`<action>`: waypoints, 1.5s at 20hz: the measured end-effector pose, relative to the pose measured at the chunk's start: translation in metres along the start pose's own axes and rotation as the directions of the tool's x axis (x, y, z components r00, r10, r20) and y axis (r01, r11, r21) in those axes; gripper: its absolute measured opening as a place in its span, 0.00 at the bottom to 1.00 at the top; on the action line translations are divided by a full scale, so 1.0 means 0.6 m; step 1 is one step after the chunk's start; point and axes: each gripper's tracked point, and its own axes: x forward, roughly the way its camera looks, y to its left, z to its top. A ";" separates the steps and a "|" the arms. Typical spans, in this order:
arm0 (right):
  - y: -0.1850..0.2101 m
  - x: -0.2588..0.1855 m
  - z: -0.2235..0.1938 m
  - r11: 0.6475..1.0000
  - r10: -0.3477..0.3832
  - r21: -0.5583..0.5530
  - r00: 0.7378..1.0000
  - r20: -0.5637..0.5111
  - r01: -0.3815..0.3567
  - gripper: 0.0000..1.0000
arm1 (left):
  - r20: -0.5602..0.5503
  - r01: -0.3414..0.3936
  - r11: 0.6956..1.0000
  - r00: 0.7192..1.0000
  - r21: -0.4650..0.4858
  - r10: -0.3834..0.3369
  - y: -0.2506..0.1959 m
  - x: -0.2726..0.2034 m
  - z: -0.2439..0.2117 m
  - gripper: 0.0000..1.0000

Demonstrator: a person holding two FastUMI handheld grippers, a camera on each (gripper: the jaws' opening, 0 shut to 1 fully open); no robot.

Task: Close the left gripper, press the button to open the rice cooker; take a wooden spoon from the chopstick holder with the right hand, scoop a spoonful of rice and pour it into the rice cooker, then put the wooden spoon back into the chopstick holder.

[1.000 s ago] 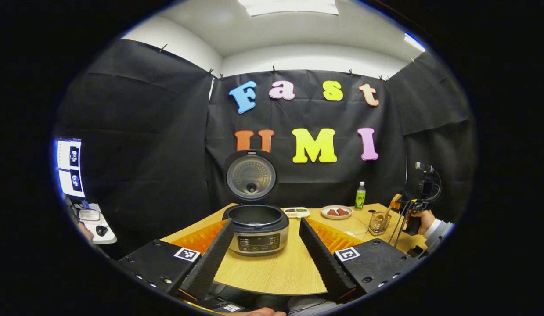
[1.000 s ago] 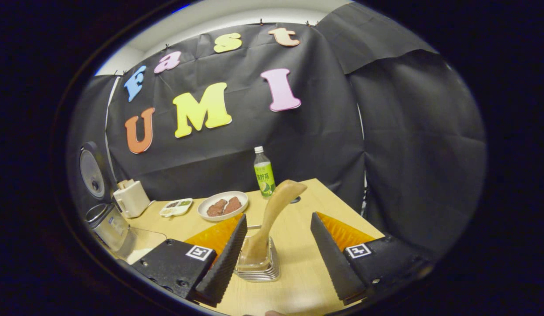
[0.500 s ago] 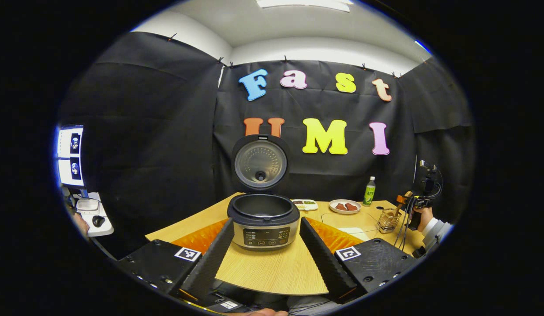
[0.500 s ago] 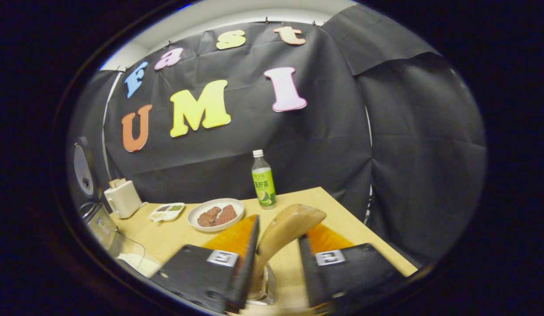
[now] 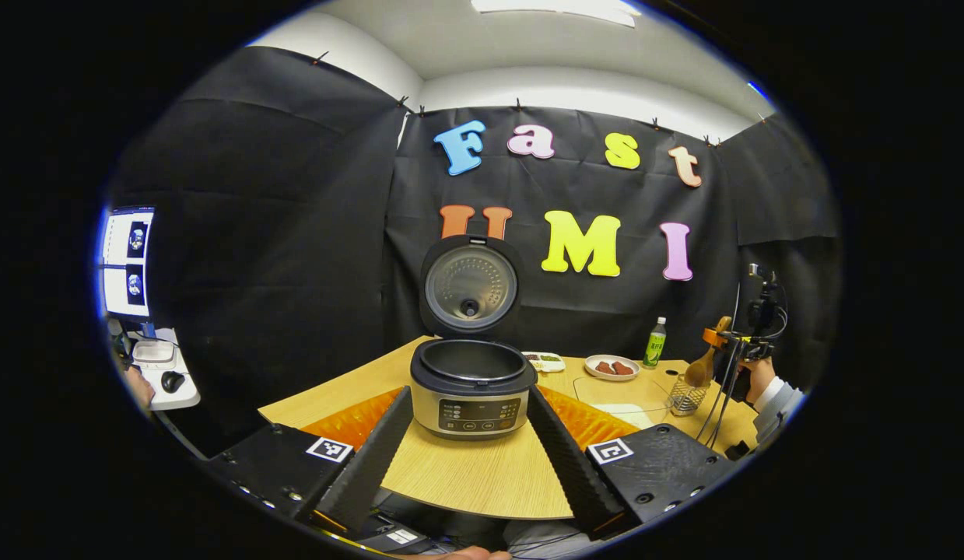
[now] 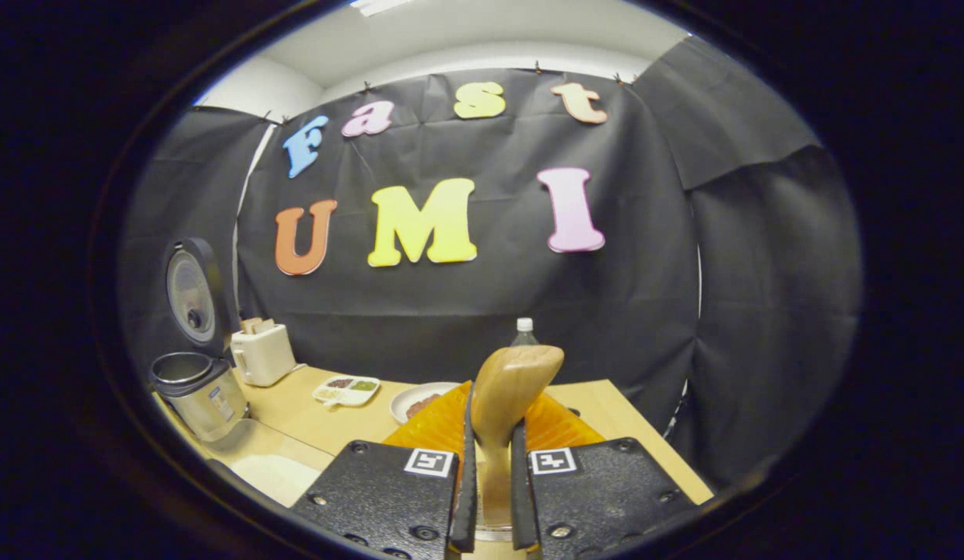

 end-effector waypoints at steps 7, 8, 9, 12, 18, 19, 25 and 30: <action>0.126 -0.065 0.067 0.992 0.109 -0.056 0.994 -0.002 -0.109 0.19 | 0.018 0.025 0.999 0.999 0.046 -0.026 0.000 -0.030 0.003 0.94; 0.148 -0.073 0.071 0.989 0.131 -0.068 0.991 -0.007 -0.132 0.19 | 0.017 0.029 0.998 0.999 0.054 -0.030 0.001 -0.033 0.002 0.94; 0.173 -0.079 0.073 0.985 0.152 -0.080 0.988 -0.012 -0.153 0.12 | 0.016 0.032 0.998 0.999 0.060 -0.033 0.000 -0.035 0.001 0.94; 0.242 -0.097 0.085 0.980 0.193 -0.055 0.981 0.007 -0.192 0.19 | 0.016 0.042 0.996 0.999 0.073 -0.043 -0.002 -0.040 -0.004 0.94; 0.328 -0.090 0.019 0.979 0.200 -0.032 0.980 -0.011 -0.200 0.19 | 0.000 0.046 0.996 0.999 0.080 -0.046 0.011 -0.049 -0.010 0.95; 0.334 -0.083 0.004 0.984 0.176 -0.036 0.984 -0.012 -0.176 0.19 | 0.003 0.038 0.996 0.999 0.081 -0.039 0.019 -0.049 -0.012 0.95; 0.329 -0.054 -0.104 0.996 0.045 -0.072 0.997 -0.067 -0.050 0.19 | -0.019 0.058 0.996 0.998 0.064 -0.057 0.016 -0.046 -0.030 0.95; 0.358 -0.074 -0.178 0.993 0.098 0.075 0.982 -0.160 -0.087 0.19 | 0.020 0.072 0.997 0.997 0.011 -0.073 0.019 -0.046 -0.012 0.94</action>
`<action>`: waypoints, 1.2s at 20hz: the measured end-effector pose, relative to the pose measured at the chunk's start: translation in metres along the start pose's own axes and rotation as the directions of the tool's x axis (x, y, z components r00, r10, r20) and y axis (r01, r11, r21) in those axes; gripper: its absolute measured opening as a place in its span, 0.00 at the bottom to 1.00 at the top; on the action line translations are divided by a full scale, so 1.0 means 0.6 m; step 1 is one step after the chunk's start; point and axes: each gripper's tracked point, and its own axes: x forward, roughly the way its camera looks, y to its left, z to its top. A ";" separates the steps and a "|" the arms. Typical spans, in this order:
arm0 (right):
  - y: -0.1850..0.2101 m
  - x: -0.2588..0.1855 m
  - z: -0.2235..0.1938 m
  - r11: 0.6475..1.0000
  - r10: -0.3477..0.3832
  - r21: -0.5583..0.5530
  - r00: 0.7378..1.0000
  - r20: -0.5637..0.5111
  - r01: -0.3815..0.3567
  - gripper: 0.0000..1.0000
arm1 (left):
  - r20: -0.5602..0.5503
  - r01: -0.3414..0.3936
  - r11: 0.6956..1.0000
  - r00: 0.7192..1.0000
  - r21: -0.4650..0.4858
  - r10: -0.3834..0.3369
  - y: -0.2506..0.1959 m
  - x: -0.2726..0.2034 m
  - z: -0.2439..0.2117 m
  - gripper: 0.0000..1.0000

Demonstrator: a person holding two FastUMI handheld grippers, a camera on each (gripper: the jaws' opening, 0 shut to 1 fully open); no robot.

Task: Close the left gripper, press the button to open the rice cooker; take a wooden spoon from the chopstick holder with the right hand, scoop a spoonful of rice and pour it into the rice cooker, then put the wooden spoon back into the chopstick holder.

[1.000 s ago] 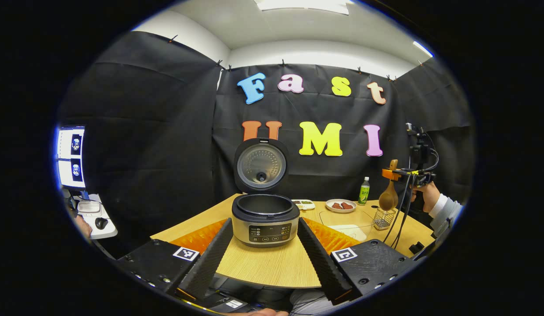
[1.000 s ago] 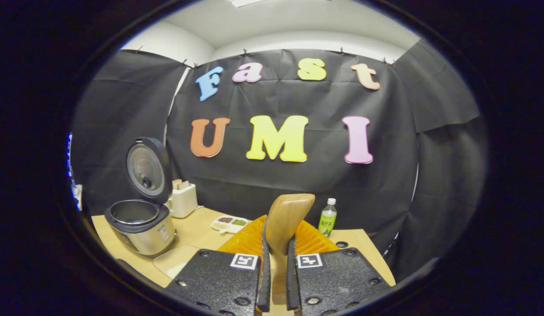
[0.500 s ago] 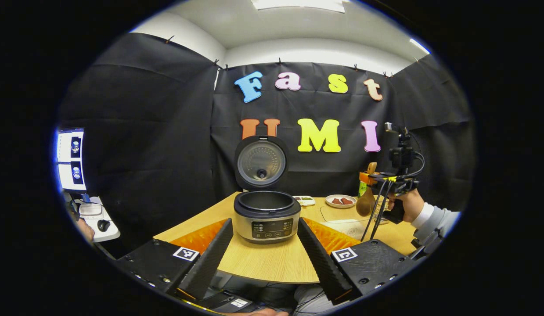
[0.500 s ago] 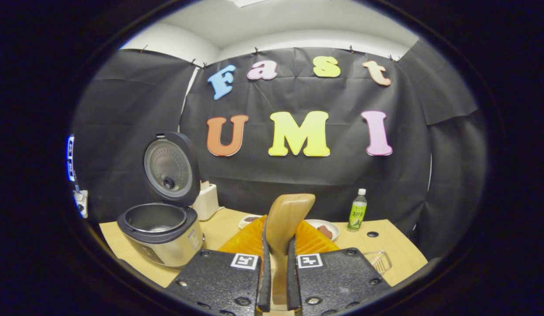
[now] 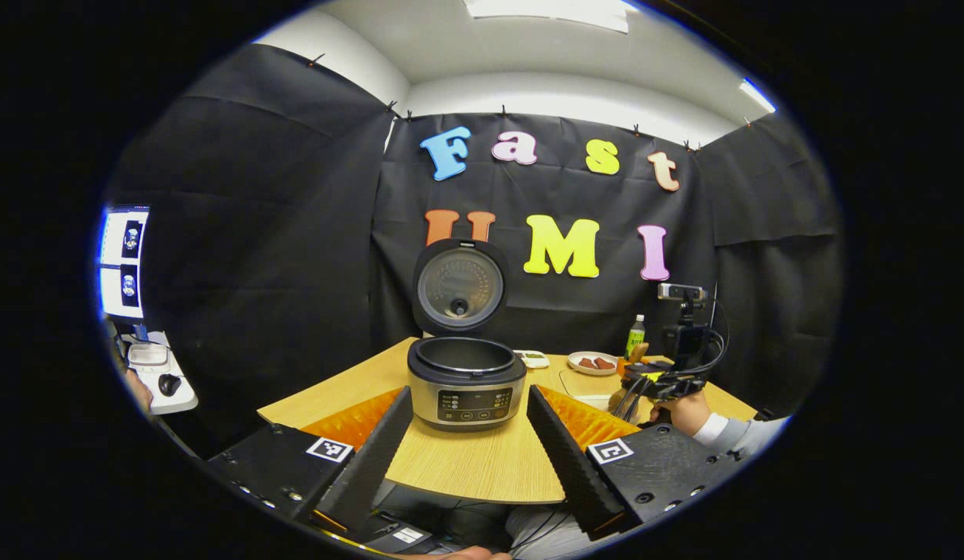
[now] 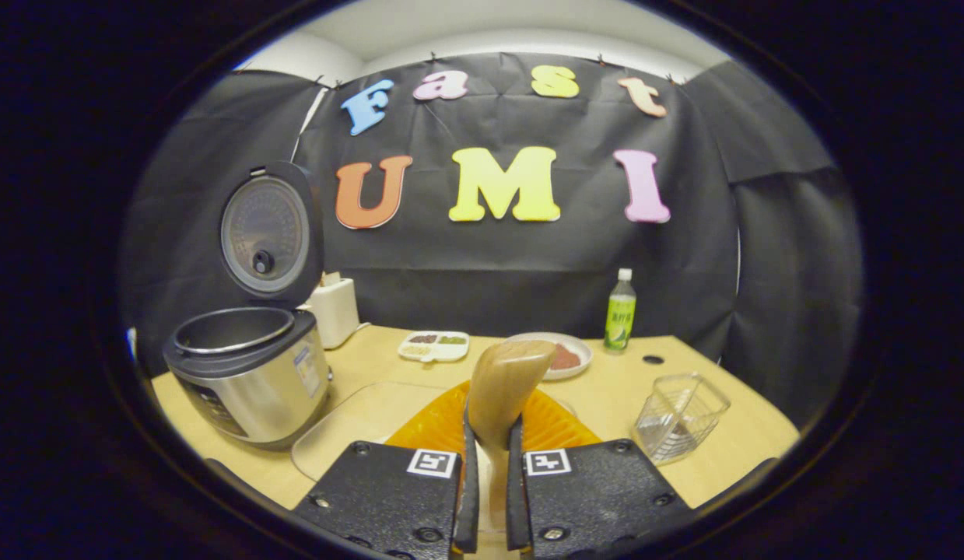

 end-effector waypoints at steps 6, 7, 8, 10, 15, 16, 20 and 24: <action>0.035 -0.020 -0.004 0.964 0.127 0.243 0.990 -0.053 -0.111 0.19 | -0.020 0.014 1.000 1.000 0.010 -0.014 -0.017 0.001 -0.016 0.94; 0.036 -0.018 -0.006 0.957 0.145 0.261 0.988 -0.053 -0.127 0.19 | -0.011 0.010 1.000 1.000 0.010 -0.010 -0.016 0.001 -0.013 0.95; 0.040 -0.016 -0.004 0.948 0.169 0.282 0.984 -0.052 -0.148 0.19 | 0.004 0.006 1.000 1.000 0.011 -0.006 -0.015 0.001 -0.006 0.95; 0.050 -0.012 -0.002 0.923 0.221 0.332 0.974 -0.053 -0.192 0.19 | 0.027 0.016 1.000 1.000 0.007 -0.016 -0.022 -0.005 0.004 0.94; 0.063 0.002 0.002 0.837 0.341 0.479 0.937 -0.078 -0.265 0.19 | 0.031 0.024 1.000 0.999 0.007 -0.024 -0.025 0.000 0.000 0.95; 0.062 0.007 0.002 0.809 0.360 0.524 0.929 -0.087 -0.265 0.19 | 0.034 0.016 1.000 0.999 -0.003 -0.016 -0.021 0.001 0.001 0.95; 0.033 0.019 0.001 0.722 0.379 0.653 0.921 -0.096 -0.229 0.18 | 0.030 0.018 1.000 0.999 -0.023 -0.017 -0.019 0.003 0.000 0.95; 0.012 0.026 0.014 0.562 0.414 0.798 0.909 -0.041 -0.220 0.19 | 0.023 0.012 1.000 1.000 -0.003 -0.012 -0.018 0.003 -0.005 0.95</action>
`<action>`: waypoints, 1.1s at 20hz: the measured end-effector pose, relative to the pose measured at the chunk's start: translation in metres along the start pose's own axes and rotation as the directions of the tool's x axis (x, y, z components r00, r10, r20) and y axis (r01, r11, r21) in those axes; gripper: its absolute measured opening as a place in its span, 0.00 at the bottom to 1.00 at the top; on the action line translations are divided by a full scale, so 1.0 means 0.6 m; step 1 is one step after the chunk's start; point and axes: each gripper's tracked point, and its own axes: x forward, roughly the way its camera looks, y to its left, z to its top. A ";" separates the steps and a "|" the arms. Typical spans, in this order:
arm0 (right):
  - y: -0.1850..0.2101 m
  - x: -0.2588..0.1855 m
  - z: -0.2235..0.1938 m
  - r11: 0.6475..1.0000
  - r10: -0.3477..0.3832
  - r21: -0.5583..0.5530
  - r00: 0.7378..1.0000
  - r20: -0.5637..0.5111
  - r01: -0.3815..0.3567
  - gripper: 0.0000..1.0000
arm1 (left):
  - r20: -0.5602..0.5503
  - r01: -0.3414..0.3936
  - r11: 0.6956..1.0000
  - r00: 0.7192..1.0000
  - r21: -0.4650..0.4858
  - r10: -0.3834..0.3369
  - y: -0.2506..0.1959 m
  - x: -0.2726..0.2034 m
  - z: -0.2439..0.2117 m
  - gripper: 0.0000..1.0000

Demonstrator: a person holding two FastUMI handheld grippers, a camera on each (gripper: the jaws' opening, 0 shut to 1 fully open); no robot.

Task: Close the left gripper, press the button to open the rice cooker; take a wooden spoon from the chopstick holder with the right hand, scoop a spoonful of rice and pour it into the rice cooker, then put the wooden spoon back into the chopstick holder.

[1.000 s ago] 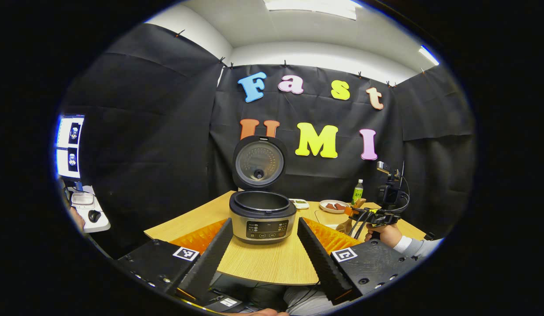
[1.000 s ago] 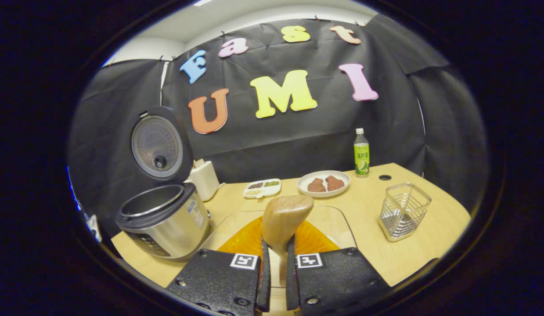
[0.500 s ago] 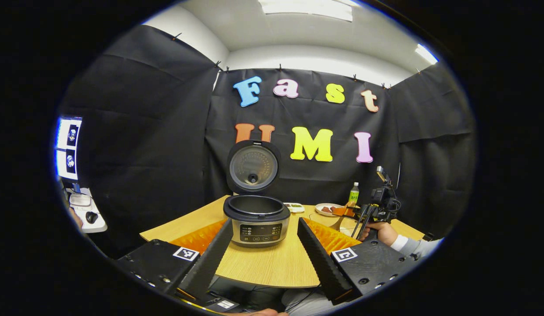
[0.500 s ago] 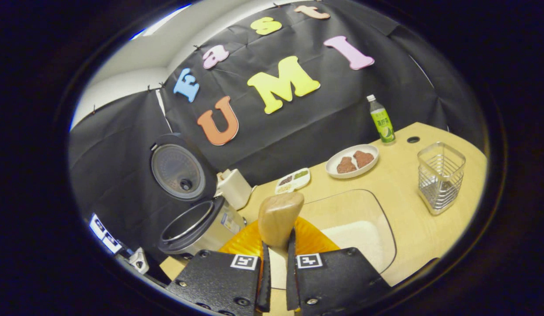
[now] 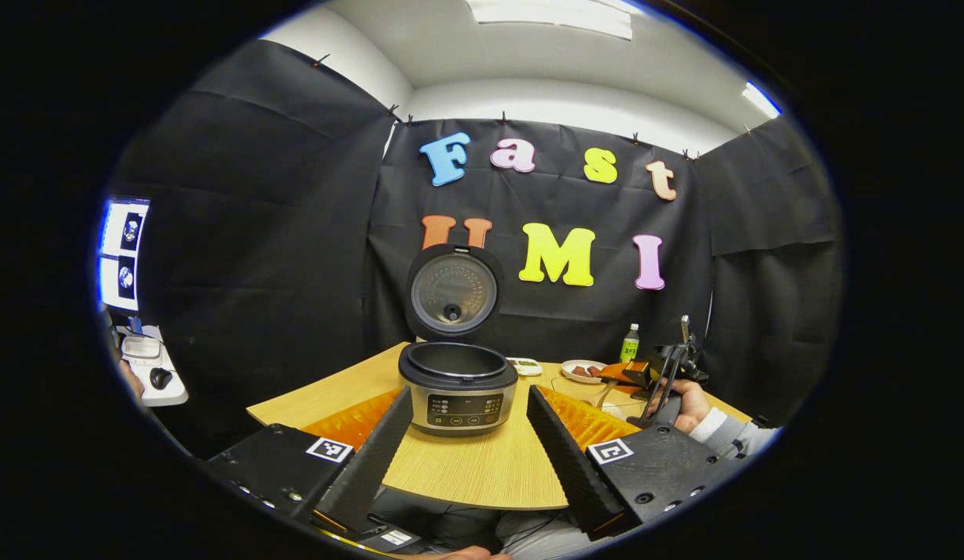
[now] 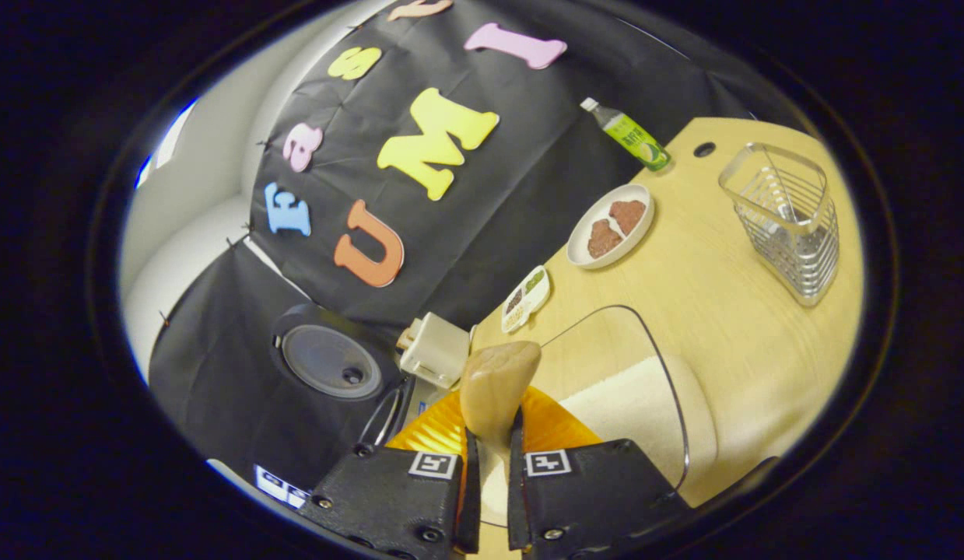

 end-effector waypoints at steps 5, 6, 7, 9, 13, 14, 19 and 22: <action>-0.009 -0.029 0.069 0.982 0.049 0.174 0.991 0.126 -0.071 0.18 | -0.006 -0.006 1.000 1.000 0.020 0.006 0.004 -0.003 -0.002 0.95; -0.015 -0.036 0.081 0.981 0.040 0.183 0.988 0.150 -0.067 0.18 | -0.002 -0.002 1.000 1.000 0.016 0.002 0.003 -0.004 -0.001 0.95; -0.020 -0.041 0.088 0.979 0.030 0.192 0.986 0.167 -0.063 0.18 | 0.000 0.002 1.000 1.000 0.012 -0.002 0.002 -0.005 0.000 0.95; -0.029 -0.049 0.099 0.971 0.024 0.227 0.982 0.188 -0.067 0.18 | 0.007 0.002 1.000 1.000 0.007 -0.002 0.001 -0.005 0.001 0.95; -0.020 -0.060 0.116 0.898 0.088 0.405 0.973 0.214 -0.170 0.18 | 0.001 0.008 1.000 1.000 0.016 -0.008 0.001 -0.008 -0.001 0.94; -0.009 -0.063 0.127 0.858 0.130 0.461 0.964 0.232 -0.227 0.18 | -0.001 0.007 1.000 1.000 0.021 -0.007 0.002 -0.009 -0.001 0.94; 0.038 -0.082 0.148 0.731 0.208 0.586 0.932 0.298 -0.350 0.18 | 0.006 0.005 1.000 1.000 0.029 -0.005 0.002 -0.009 0.002 0.95; 0.062 -0.083 0.138 0.704 0.182 0.630 0.940 0.288 -0.329 0.18 | 0.010 0.001 1.000 1.000 0.023 -0.001 0.002 -0.011 0.004 0.95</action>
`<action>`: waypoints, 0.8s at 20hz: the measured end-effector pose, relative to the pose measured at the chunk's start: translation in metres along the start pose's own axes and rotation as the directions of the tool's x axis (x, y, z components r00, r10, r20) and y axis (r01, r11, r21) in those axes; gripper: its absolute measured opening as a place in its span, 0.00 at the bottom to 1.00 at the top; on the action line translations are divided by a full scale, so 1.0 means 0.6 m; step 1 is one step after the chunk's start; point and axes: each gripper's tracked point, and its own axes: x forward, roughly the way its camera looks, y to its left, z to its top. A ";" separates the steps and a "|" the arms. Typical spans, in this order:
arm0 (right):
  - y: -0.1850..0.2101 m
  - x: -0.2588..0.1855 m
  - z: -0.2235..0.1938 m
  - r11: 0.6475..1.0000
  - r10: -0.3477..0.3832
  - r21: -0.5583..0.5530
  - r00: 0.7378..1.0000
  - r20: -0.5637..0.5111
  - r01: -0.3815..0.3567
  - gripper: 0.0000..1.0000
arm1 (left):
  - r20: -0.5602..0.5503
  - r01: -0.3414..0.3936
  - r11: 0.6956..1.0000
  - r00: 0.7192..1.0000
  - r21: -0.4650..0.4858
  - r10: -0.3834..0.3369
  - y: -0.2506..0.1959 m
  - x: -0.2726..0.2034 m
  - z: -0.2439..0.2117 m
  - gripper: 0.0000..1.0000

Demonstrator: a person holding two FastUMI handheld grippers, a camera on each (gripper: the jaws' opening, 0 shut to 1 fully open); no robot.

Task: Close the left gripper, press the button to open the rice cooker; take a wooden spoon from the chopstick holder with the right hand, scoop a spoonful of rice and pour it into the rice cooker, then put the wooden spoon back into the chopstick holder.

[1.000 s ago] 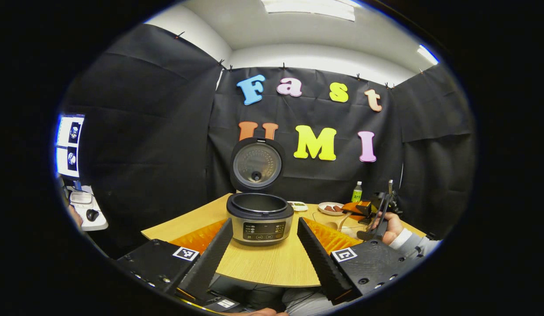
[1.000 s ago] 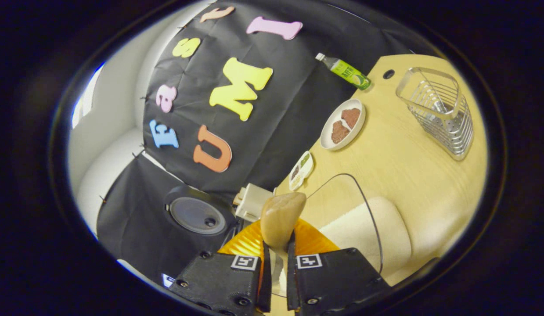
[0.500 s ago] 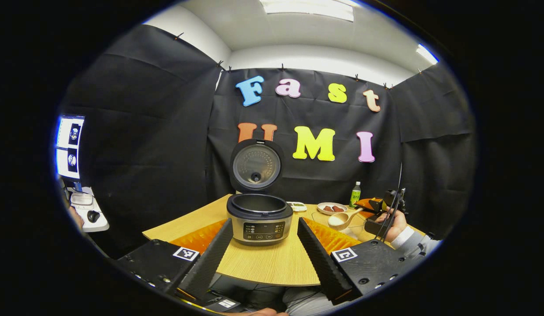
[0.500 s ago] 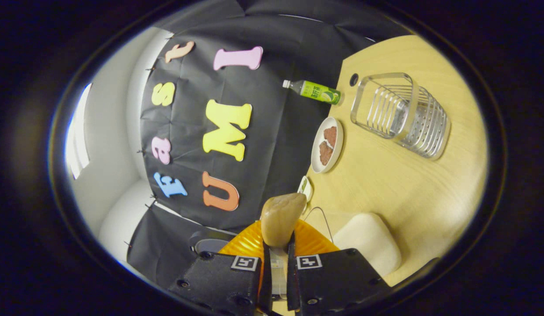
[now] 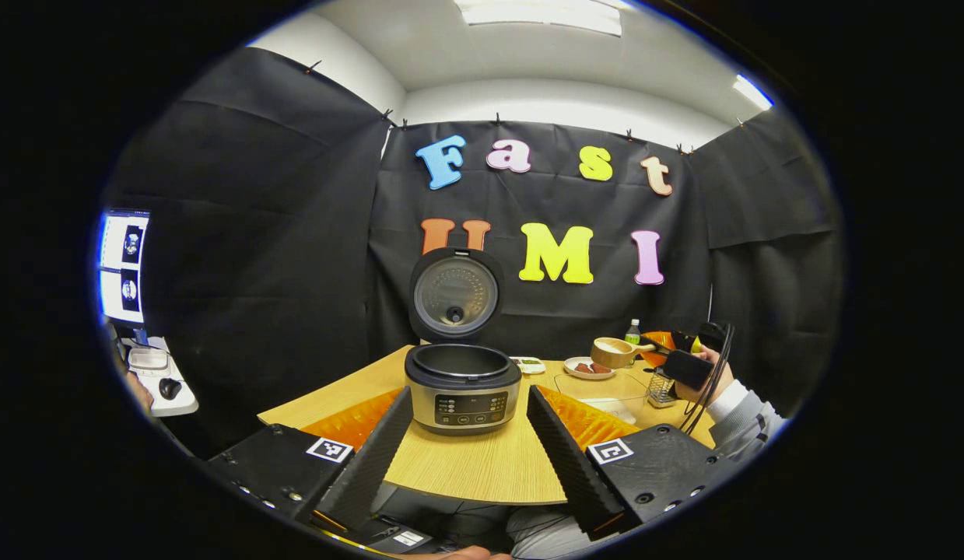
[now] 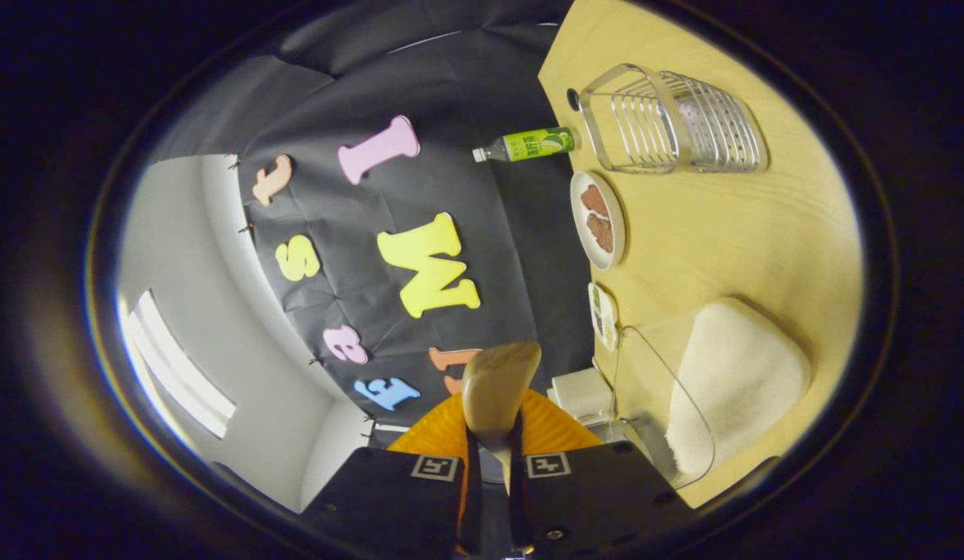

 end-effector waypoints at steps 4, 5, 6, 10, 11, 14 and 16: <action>0.009 0.019 -0.049 0.998 -0.047 -0.032 0.999 -0.010 0.046 0.18 | 0.016 -0.003 1.000 1.000 0.005 0.003 -0.003 -0.001 0.004 0.95; 0.010 0.031 -0.063 0.998 -0.055 -0.031 0.998 -0.016 0.054 0.18 | 0.023 0.004 1.000 1.000 0.015 -0.005 -0.002 -0.003 0.006 0.94; 0.011 0.041 -0.075 0.998 -0.061 -0.036 0.998 -0.020 0.060 0.18 | 0.030 0.007 1.000 1.000 0.026 -0.008 -0.002 -0.005 0.009 0.94; 0.017 0.081 -0.126 0.985 -0.114 -0.131 0.993 -0.037 0.108 0.18 | 0.036 0.009 0.997 0.999 0.071 -0.011 0.000 -0.007 0.004 0.94; 0.019 0.091 -0.137 0.977 -0.132 -0.172 0.991 -0.038 0.123 0.18 | 0.032 0.008 0.997 0.999 0.080 -0.011 0.001 -0.007 0.002 0.94; 0.033 0.137 -0.171 0.945 -0.174 -0.285 0.984 -0.032 0.158 0.18 | 0.026 0.008 0.996 1.000 0.092 -0.011 0.002 -0.009 0.003 0.94; 0.048 0.167 -0.199 0.915 -0.188 -0.368 0.982 -0.030 0.164 0.18 | 0.021 0.011 0.997 1.000 0.080 -0.013 0.004 -0.009 0.002 0.94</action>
